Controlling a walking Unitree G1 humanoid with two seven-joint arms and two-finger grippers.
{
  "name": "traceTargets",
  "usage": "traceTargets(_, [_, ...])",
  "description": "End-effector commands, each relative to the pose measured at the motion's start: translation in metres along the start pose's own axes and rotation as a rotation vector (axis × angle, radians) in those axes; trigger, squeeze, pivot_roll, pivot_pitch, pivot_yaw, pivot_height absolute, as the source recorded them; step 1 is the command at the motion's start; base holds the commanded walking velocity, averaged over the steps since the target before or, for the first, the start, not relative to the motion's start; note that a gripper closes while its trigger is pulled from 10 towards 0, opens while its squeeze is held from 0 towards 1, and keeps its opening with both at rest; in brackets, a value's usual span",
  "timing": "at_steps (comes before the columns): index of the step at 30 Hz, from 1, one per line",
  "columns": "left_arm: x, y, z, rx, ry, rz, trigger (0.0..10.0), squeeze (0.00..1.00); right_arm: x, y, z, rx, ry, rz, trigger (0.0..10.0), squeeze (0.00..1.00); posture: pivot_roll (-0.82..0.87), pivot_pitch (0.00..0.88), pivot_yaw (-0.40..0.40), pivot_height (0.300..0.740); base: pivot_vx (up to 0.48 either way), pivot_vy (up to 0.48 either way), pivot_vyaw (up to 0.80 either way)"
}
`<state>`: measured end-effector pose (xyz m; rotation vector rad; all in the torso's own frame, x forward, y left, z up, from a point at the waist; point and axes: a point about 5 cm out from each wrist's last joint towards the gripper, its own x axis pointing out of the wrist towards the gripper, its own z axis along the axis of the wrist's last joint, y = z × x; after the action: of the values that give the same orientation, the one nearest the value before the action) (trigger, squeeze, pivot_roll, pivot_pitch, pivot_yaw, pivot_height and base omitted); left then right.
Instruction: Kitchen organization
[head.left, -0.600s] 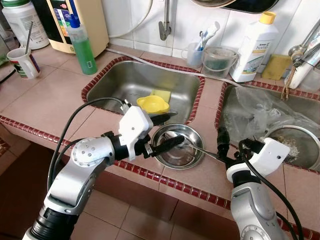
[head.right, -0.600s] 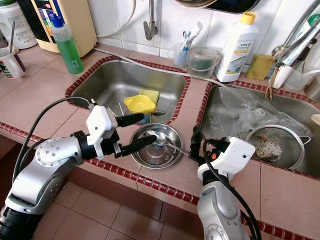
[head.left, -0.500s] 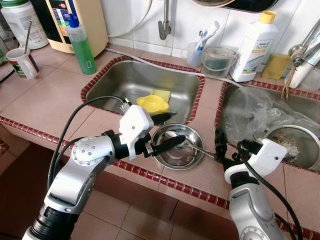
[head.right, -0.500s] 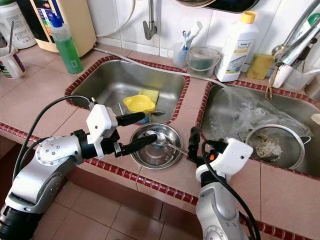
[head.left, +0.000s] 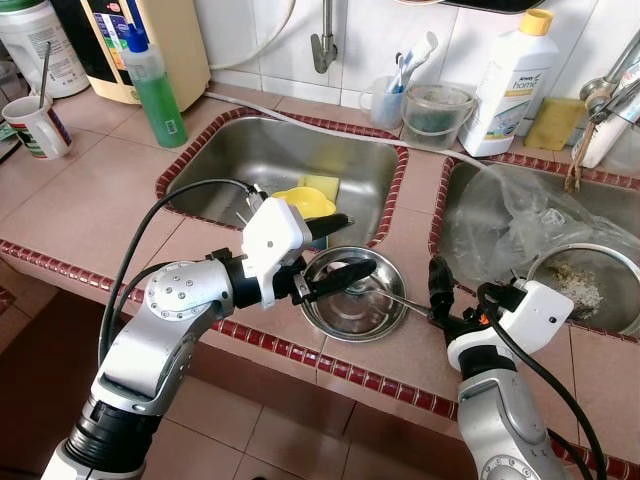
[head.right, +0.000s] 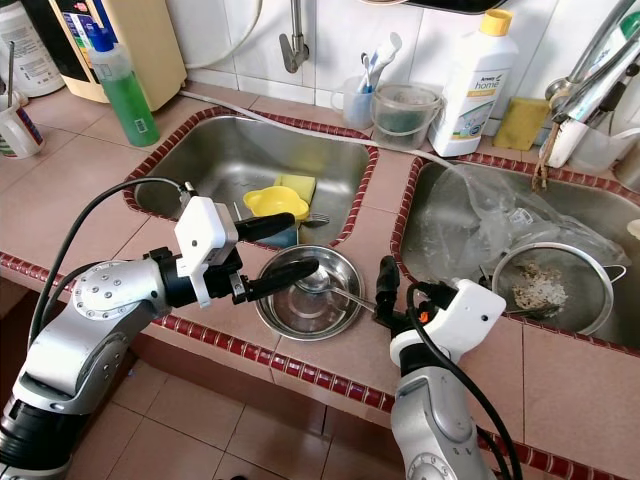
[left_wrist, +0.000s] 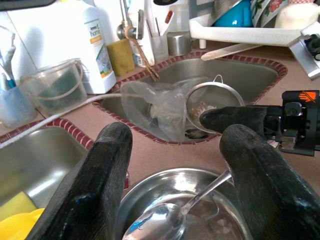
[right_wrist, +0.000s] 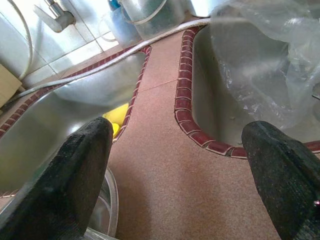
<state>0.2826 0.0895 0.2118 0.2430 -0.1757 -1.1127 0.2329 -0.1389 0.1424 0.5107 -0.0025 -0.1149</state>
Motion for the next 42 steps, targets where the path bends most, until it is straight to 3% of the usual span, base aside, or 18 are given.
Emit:
traceTargets(1, [0.002,0.002,0.002,0.003,-0.004,-0.011,10.0,0.00,-0.006,0.013,-0.006,0.111,0.008,-0.010,10.0,0.00,-0.11,0.171,0.043,0.740,0.000,0.000,0.00])
traceTargets(13, [0.009,0.005,0.004,0.001,-0.034,0.000,10.0,0.00,-0.012,0.023,0.009,0.250,-0.007,0.086,10.0,0.00,-0.14,0.169,0.039,0.740,0.000,0.000,0.00])
traceTargets(18, [0.010,0.005,0.003,-0.006,-0.038,0.001,10.0,0.00,-0.017,0.019,0.013,0.216,-0.010,0.102,10.0,0.00,-0.14,0.167,0.041,0.740,0.000,0.000,0.00])
traceTargets(22, [0.011,0.007,0.001,-0.029,-0.039,0.021,10.0,0.00,-0.021,0.014,0.017,0.100,-0.030,0.141,10.0,0.00,-0.15,0.167,0.045,0.740,0.000,0.000,0.00])
traceTargets(25, [0.011,0.016,-0.001,-0.093,-0.079,0.132,10.0,0.00,-0.022,0.009,0.029,-0.102,-0.128,0.194,10.0,0.00,-0.17,0.158,0.051,0.740,0.000,0.000,0.00])
traceTargets(28, [0.013,0.020,-0.009,-0.198,-0.081,0.199,10.0,0.00,-0.017,0.003,0.035,-0.167,-0.177,0.178,10.0,0.00,-0.17,0.150,0.054,0.740,0.000,0.000,0.00])
traceTargets(31, [0.014,0.019,-0.013,-0.241,-0.099,0.243,10.0,0.00,-0.012,0.003,0.040,-0.228,-0.220,0.181,10.0,0.00,-0.18,0.135,0.058,0.740,0.000,0.000,0.00])
traceTargets(34, [0.015,0.019,-0.019,-0.249,-0.081,0.285,10.0,0.00,-0.009,0.002,0.043,-0.252,-0.243,0.174,10.0,0.00,-0.18,0.130,0.058,0.740,0.000,0.000,0.00])
traceTargets(38, [0.015,0.021,-0.033,-0.295,-0.069,0.387,10.0,0.00,-0.005,-0.004,0.046,-0.380,-0.288,0.163,10.0,0.00,-0.20,0.108,0.060,0.740,0.000,0.000,0.00])
traceTargets(42, [0.015,0.022,-0.037,-0.325,-0.063,0.422,10.0,0.00,-0.001,-0.010,0.049,-0.413,-0.306,0.134,10.0,0.00,-0.20,0.095,0.059,0.740,0.000,0.000,0.00])
